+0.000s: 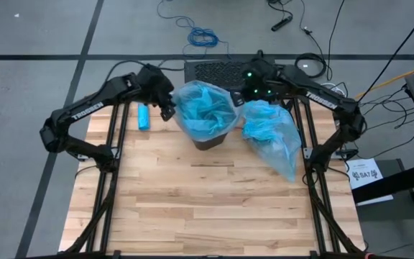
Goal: Place trash/remove bag and relplace
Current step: Insert the blue trash bag into the trash bin
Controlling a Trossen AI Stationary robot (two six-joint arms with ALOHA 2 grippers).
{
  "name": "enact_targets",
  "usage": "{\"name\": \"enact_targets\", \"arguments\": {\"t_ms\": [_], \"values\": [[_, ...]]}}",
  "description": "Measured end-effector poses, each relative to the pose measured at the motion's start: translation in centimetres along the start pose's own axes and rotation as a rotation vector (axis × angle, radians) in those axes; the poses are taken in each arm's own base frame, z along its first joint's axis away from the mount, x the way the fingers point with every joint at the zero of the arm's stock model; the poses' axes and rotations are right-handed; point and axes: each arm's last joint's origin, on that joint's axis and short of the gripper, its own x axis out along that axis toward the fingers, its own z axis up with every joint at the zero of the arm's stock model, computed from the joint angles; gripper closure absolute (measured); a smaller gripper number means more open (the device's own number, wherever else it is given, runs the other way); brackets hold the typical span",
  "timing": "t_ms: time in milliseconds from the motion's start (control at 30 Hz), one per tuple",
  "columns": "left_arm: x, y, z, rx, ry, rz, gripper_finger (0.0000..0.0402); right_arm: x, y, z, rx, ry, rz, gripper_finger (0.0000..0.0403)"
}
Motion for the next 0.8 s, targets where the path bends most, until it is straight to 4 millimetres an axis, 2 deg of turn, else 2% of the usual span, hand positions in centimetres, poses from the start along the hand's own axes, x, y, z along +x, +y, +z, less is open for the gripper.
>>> {"name": "enact_targets", "arguments": {"t_ms": [200,367,533,667,800], "values": [[-0.7,1.4,0.3,-0.042,-0.024,-0.002,0.0206,-0.7,-1.6,0.8,0.002,0.033,0.091,0.0403],[-0.8,2.4,0.2,-0.085,-0.034,0.002,0.0206,-0.1,-2.0,1.9,-0.097,-0.021,0.127,0.0403],[-0.9,2.4,0.3,-0.107,-0.041,0.0,0.0206,0.1,-2.1,3.2,-0.176,-0.089,0.231,0.0399],[-0.9,2.4,0.3,-0.108,-0.04,-0.003,0.0206,0.6,-2.4,4.1,-0.201,-0.109,0.335,0.0376],[-0.4,2.4,0.3,-0.108,-0.03,-0.025,0.0206,2.0,-2.5,4.4,-0.219,-0.073,0.374,0.034]]}}
